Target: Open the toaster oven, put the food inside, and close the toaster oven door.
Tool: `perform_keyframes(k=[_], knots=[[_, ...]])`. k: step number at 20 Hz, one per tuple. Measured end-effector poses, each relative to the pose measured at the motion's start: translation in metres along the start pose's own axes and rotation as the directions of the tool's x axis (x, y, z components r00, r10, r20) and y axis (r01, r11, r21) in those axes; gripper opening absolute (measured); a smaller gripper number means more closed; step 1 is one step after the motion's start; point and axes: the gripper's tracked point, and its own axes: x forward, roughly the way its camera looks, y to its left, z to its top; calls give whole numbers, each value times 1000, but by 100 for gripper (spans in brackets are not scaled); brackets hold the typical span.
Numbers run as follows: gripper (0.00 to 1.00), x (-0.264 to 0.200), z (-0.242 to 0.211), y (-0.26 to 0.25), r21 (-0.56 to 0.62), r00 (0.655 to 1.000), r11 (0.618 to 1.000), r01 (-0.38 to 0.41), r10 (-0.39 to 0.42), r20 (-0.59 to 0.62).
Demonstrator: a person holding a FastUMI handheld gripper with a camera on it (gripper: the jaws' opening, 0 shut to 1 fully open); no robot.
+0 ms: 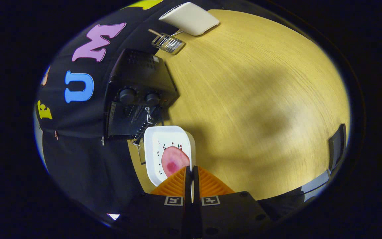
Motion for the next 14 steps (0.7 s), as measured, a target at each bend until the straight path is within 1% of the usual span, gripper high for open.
perform_keyframes(k=[3, 5, 9, 14], knots=[[5, 13, -17, 44, -8, 999, 999, -34, 34, 13], [6, 24, -21, 72, -6, 998, 999, -42, 42, 43], [5, 58, -24, 118, 56, 994, 996, -66, 60, 94], [5, 107, -25, 139, 142, 988, 989, -26, 4, 154]])
